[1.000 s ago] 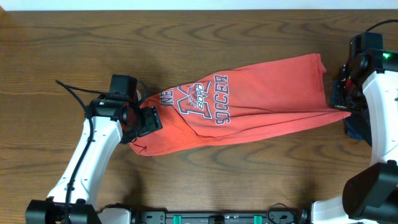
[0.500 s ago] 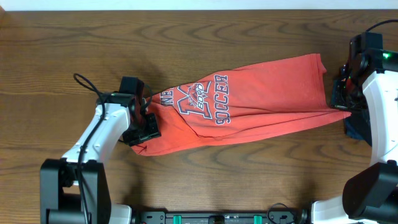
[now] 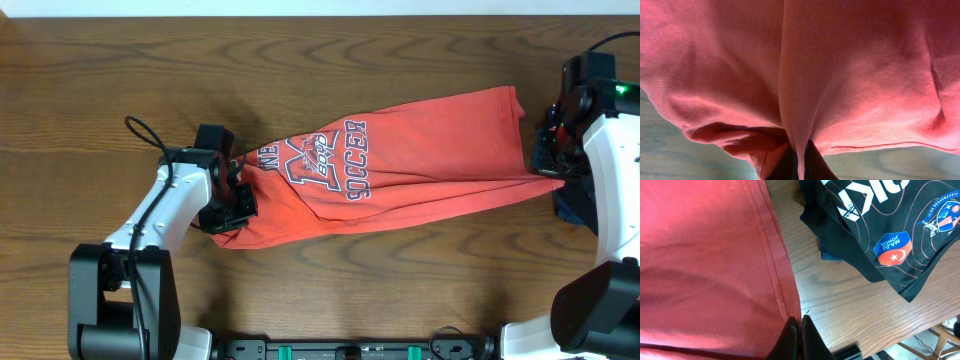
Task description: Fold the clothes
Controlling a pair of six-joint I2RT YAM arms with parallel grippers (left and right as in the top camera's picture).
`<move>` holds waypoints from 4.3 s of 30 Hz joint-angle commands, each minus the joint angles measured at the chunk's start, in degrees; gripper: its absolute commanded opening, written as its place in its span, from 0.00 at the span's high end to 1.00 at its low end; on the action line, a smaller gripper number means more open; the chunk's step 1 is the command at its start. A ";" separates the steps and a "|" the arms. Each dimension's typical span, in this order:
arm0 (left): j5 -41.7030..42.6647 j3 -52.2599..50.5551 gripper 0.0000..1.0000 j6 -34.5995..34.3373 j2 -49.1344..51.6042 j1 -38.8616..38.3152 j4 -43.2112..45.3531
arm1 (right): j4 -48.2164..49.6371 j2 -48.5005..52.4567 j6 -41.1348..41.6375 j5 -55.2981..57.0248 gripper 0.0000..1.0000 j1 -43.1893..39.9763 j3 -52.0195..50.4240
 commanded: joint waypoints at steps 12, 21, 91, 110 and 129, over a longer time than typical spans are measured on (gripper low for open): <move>-3.54 28.28 0.94 8.00 -16.46 2.38 -13.49 | 2.97 -2.93 -2.64 -14.51 0.99 -0.66 5.22; -5.57 46.97 0.94 7.98 -26.03 8.74 -13.51 | 3.45 -11.37 -2.89 -14.43 0.99 -0.81 21.77; 9.60 50.73 0.94 17.68 10.19 11.61 -37.03 | -16.70 23.91 -1.88 -5.68 0.99 -0.63 36.33; 5.73 10.86 0.94 12.15 -4.22 11.13 -28.44 | -10.36 18.99 3.06 -5.07 0.99 -5.20 -0.79; 4.57 3.52 0.94 5.03 -19.52 11.13 5.05 | 14.84 9.35 3.82 -9.57 0.99 -7.13 -7.13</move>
